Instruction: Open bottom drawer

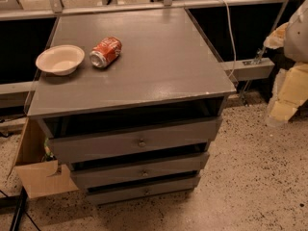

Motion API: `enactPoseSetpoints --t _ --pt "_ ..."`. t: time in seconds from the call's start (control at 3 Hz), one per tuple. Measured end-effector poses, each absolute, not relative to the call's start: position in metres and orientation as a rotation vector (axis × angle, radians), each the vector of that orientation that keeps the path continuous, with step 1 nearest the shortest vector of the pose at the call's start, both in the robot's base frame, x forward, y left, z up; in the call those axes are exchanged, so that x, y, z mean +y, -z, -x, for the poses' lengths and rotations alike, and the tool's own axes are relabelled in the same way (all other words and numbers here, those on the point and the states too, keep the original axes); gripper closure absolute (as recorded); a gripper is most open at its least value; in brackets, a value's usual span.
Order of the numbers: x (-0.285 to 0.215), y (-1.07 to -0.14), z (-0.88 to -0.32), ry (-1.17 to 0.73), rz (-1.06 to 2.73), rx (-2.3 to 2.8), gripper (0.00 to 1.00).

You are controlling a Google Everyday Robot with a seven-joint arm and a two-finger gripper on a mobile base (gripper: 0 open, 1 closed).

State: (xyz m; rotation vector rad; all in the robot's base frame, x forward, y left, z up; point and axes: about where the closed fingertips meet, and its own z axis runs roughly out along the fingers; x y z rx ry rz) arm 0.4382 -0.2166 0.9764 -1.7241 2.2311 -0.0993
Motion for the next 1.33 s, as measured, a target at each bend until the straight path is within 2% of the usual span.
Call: enactPoseSetpoints --t 0.67,1.33 --pt "-0.216 -0.955 -0.431 0.074 1.704 2.223 0.0" --pt "-0.216 -0.884 -0.419 0.036 1.686 2.183 0.0"
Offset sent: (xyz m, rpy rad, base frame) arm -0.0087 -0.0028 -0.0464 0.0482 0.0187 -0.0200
